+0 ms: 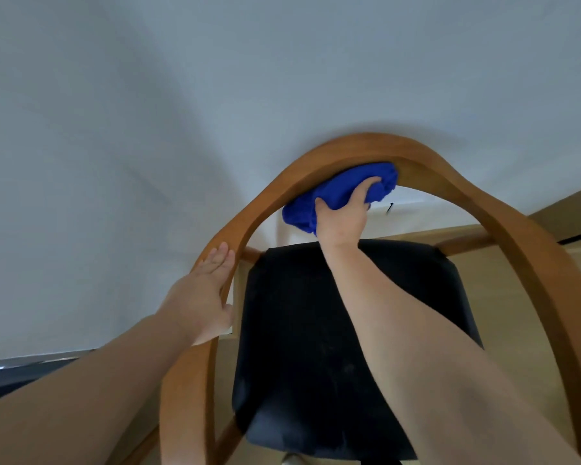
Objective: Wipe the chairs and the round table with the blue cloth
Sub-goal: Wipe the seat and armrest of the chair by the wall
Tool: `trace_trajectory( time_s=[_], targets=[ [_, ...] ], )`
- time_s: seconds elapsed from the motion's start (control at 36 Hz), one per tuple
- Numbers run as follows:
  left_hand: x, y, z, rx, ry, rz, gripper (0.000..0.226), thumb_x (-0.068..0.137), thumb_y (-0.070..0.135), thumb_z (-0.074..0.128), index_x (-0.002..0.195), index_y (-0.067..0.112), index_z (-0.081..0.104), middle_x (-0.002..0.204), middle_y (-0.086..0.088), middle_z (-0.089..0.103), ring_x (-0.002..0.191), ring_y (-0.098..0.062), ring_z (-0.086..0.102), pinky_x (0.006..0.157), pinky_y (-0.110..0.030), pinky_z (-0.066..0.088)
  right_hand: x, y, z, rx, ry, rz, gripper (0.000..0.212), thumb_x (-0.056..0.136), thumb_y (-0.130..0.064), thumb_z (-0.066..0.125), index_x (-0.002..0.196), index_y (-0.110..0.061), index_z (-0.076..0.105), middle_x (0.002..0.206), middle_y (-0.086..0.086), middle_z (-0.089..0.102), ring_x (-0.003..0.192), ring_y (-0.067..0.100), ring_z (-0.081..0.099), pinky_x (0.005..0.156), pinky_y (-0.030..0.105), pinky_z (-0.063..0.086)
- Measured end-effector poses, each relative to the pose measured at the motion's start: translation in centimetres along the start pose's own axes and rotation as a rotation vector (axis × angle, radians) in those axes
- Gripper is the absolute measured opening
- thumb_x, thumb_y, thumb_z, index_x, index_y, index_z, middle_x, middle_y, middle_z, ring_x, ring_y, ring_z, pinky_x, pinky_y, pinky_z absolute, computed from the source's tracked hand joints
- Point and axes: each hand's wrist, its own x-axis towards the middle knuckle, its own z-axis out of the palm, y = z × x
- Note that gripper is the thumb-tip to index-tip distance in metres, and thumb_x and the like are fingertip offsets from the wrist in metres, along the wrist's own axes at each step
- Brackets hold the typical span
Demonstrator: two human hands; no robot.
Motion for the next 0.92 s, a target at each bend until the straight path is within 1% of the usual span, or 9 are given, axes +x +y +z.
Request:
trace_trajectory(
  time_s=[0.14, 0.28, 0.33, 0.39, 0.44, 0.56, 0.64, 0.78, 0.92],
  targets=[
    [-0.1, 0.0, 0.2, -0.012, 0.007, -0.008, 0.089, 0.088, 0.024, 0.060, 0.150, 0.032, -0.003, 0.153, 0.016, -0.016, 0.141, -0.004, -0.006, 0.113, -0.030, 0.026, -1.9, 0.6, 1.6, -0.102, -0.161, -0.098, 0.100, 0.088, -0.019, 0.065, 0.153, -0.023, -0.010, 0.150, 0.013, 0.029, 0.122, 0.029, 0.050, 0.101, 0.033, 0.040],
    [0.0, -0.4, 0.0, -0.028, -0.015, 0.014, 0.088, 0.086, 0.020, 0.059, 0.151, 0.030, 0.000, 0.155, 0.015, -0.012, 0.142, -0.003, -0.003, 0.112, -0.026, 0.018, -4.8, 1.6, 2.7, -0.289, -0.426, -0.228, 0.095, 0.091, -0.020, 0.062, 0.153, -0.021, -0.010, 0.154, 0.014, 0.026, 0.127, 0.032, 0.046, 0.100, 0.033, 0.040],
    [0.1, -0.5, -0.3, -0.032, -0.034, 0.024, 0.087, 0.084, 0.018, 0.057, 0.151, 0.029, 0.002, 0.156, 0.014, -0.008, 0.142, -0.003, 0.001, 0.112, -0.025, 0.016, -6.0, 2.4, 2.8, -0.413, -0.579, -0.297, 0.095, 0.092, -0.022, 0.061, 0.153, -0.020, -0.011, 0.152, 0.016, 0.030, 0.121, 0.032, 0.051, 0.094, 0.033, 0.043],
    [0.2, -0.4, -0.6, -0.029, -0.050, 0.015, 0.087, 0.084, 0.016, 0.057, 0.151, 0.028, 0.003, 0.156, 0.013, -0.007, 0.143, -0.004, 0.002, 0.112, -0.026, 0.016, -6.8, 3.3, 2.9, -0.543, -0.734, -0.369, 0.098, 0.091, -0.024, 0.062, 0.152, -0.021, -0.014, 0.148, 0.017, 0.035, 0.105, 0.030, 0.059, 0.086, 0.034, 0.049],
    [0.2, -0.2, -0.8, -0.025, -0.058, -0.001, 0.087, 0.084, 0.014, 0.056, 0.151, 0.029, 0.003, 0.156, 0.013, -0.007, 0.143, -0.005, 0.003, 0.113, -0.028, 0.018, -7.1, 4.3, 2.6, -0.595, -0.802, -0.393, 0.099, 0.090, -0.023, 0.063, 0.152, -0.026, -0.014, 0.150, 0.015, 0.032, 0.099, 0.028, 0.060, 0.085, 0.037, 0.052],
    [0.1, 0.0, -0.9, -0.021, -0.040, -0.031, 0.087, 0.085, 0.011, 0.059, 0.150, 0.032, 0.006, 0.156, 0.015, -0.006, 0.144, -0.012, 0.010, 0.110, -0.031, 0.028, -6.4, 5.3, 0.4, -0.497, -0.603, -0.344, 0.099, 0.088, -0.020, 0.065, 0.153, -0.030, -0.010, 0.150, 0.013, 0.033, 0.110, 0.028, 0.058, 0.093, 0.037, 0.050],
    [0.0, 0.0, -0.7, -0.030, -0.029, -0.032, 0.086, 0.086, 0.011, 0.060, 0.150, 0.033, 0.006, 0.156, 0.015, -0.007, 0.144, -0.014, 0.009, 0.109, -0.031, 0.028, -4.7, 5.1, -1.9, -0.324, -0.326, -0.228, 0.100, 0.087, -0.020, 0.068, 0.153, -0.030, -0.007, 0.148, 0.012, 0.038, 0.117, 0.025, 0.055, 0.099, 0.033, 0.045],
    [0.0, -0.1, -0.6, -0.017, -0.026, -0.025, 0.086, 0.088, 0.014, 0.059, 0.150, 0.033, 0.003, 0.156, 0.015, -0.009, 0.145, -0.015, 0.008, 0.110, -0.033, 0.028, -0.7, 3.0, -5.0, -0.237, 0.104, -0.089, 0.096, 0.090, -0.023, 0.065, 0.154, -0.022, -0.007, 0.156, 0.017, 0.023, 0.119, 0.029, 0.054, 0.101, 0.034, 0.041],
    [0.1, -0.2, -0.7, -0.038, -0.036, -0.015, 0.089, 0.086, 0.012, 0.060, 0.150, 0.033, 0.003, 0.156, 0.016, -0.009, 0.145, -0.014, 0.008, 0.109, -0.033, 0.030, 1.7, 1.8, -4.6, -0.302, 0.142, -0.101, 0.096, 0.089, -0.024, 0.063, 0.153, -0.019, -0.008, 0.152, 0.017, 0.029, 0.112, 0.033, 0.057, 0.097, 0.037, 0.044]
  ],
)
